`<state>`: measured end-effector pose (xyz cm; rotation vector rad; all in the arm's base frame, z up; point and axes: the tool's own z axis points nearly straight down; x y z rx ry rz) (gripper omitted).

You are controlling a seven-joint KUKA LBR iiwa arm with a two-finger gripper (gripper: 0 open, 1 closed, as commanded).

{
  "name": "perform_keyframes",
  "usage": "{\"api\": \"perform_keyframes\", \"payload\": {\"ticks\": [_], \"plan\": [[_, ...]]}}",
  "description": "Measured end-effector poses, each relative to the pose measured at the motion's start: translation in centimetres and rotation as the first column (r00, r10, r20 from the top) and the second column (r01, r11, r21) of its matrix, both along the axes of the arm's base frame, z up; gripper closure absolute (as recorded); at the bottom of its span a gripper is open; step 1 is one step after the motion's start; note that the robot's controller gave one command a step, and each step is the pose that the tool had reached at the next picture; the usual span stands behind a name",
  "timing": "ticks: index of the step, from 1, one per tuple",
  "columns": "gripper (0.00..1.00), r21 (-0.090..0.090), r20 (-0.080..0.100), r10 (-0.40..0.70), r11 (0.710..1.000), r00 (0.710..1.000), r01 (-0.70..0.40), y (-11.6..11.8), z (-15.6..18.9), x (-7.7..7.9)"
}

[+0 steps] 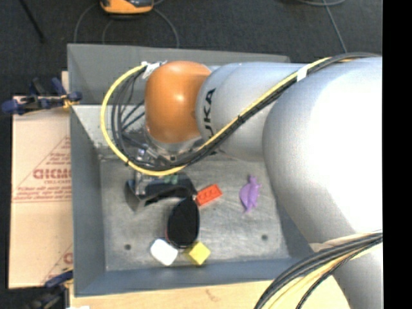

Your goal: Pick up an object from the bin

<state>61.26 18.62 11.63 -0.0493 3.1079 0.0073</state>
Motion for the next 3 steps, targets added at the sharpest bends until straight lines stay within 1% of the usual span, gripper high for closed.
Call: {"api": "perform_keyframes", "payload": {"ticks": [1, 2, 3], "plan": [[1.00, -0.008, -0.004, 0.005, 1.000, 1.000, -0.005, -0.1, -0.6, 1.4], [1.00, 0.004, -0.003, 0.002, 1.000, 1.000, -0.002, 0.2, -4.5, -0.1], [1.00, 0.005, -0.004, 0.001, 1.000, 1.000, -0.001, 0.2, -4.5, -0.1]]}}
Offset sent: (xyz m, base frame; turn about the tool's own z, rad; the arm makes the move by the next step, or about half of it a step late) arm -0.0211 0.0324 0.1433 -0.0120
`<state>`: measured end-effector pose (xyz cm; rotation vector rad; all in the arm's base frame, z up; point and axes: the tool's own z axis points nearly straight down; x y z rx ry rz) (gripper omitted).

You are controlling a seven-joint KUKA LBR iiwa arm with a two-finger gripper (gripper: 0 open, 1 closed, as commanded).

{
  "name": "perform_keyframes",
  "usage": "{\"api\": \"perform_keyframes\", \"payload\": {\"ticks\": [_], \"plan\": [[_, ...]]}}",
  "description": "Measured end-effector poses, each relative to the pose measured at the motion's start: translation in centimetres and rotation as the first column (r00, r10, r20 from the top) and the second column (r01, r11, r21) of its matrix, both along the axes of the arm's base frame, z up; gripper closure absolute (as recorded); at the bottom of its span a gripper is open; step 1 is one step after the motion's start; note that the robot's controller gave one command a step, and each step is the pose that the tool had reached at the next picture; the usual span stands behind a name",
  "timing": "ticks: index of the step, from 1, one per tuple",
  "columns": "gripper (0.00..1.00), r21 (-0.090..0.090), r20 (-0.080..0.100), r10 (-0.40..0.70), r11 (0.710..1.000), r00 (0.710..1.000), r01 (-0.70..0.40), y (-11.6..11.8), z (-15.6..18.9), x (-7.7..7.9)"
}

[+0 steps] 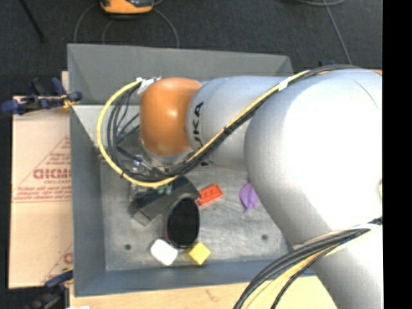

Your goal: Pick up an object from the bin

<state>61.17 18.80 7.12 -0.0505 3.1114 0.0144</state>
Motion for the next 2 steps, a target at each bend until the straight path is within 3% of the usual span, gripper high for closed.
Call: {"api": "perform_keyframes", "payload": {"ticks": [1, 2], "plan": [[1.00, 0.000, 0.000, 0.001, 1.000, 1.000, -0.001, 0.0, 0.0, 0.0], [1.00, -0.009, -0.029, 0.067, 0.998, 0.997, -0.067, -2.1, 4.0, -2.1]]}}
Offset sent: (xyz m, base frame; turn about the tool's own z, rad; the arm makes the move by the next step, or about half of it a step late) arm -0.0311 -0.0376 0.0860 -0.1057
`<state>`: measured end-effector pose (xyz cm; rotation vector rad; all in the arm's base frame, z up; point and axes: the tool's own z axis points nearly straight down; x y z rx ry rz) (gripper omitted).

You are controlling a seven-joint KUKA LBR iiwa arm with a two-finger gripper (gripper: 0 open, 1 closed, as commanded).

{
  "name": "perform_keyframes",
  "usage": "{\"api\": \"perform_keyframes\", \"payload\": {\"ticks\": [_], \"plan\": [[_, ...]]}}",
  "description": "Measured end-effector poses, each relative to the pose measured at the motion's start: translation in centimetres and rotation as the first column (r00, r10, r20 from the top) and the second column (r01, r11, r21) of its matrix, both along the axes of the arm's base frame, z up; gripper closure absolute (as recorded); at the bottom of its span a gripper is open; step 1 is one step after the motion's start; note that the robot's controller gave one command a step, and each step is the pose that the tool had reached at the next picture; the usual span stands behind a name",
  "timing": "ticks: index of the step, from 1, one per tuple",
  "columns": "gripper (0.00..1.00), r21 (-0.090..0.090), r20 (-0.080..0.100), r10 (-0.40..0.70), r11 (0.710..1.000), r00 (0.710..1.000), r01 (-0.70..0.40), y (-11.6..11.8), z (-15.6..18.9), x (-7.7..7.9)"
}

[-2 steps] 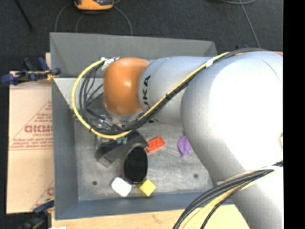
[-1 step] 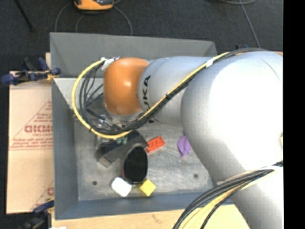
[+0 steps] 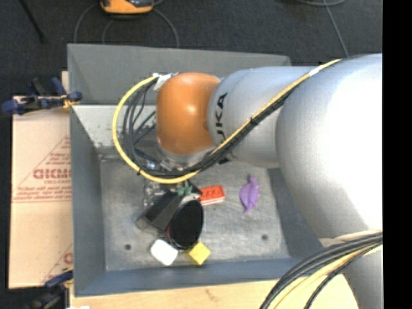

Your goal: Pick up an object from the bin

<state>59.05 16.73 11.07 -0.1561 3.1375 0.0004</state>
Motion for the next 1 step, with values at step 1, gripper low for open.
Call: {"api": "perform_keyframes", "payload": {"ticks": [1], "plan": [[1.00, 0.002, 0.015, 0.051, 0.999, 0.999, -0.051, -2.40, 1.44, 0.74]]}}
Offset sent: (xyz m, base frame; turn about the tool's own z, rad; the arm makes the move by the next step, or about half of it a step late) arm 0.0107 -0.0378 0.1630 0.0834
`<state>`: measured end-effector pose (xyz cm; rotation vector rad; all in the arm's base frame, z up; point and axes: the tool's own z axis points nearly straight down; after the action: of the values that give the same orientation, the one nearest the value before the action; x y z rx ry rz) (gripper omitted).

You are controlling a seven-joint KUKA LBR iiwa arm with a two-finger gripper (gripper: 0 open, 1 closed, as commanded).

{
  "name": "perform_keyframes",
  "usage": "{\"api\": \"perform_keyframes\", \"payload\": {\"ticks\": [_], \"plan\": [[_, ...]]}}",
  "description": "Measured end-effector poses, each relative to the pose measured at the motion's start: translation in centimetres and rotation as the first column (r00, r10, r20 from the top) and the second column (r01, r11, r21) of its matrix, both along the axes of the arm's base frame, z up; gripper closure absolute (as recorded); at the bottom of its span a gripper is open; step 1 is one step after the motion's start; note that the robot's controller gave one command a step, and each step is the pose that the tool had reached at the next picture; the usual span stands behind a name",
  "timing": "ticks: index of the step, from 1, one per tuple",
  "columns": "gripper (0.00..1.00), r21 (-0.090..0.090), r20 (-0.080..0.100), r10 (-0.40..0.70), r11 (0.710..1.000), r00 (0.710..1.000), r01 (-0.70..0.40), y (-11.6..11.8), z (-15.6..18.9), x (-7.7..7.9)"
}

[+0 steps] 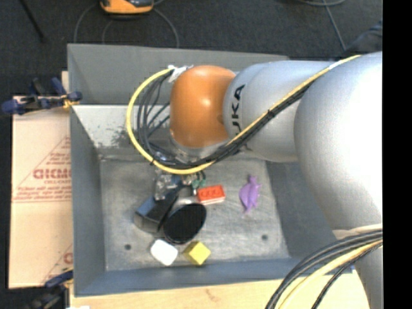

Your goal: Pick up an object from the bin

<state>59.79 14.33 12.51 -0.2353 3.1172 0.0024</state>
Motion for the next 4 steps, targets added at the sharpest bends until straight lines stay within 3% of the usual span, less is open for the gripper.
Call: {"api": "perform_keyframes", "payload": {"ticks": [1, 2, 4], "plan": [[1.00, 0.000, -0.009, -0.133, 0.991, 0.991, 0.133, -1.4, 15.1, 0.5], [1.00, -0.001, -0.011, -0.133, 0.991, 0.991, 0.133, -1.4, 15.0, 0.4], [1.00, -0.001, -0.012, -0.057, 0.998, 0.998, 0.057, 2.8, 8.9, -5.1]]}}
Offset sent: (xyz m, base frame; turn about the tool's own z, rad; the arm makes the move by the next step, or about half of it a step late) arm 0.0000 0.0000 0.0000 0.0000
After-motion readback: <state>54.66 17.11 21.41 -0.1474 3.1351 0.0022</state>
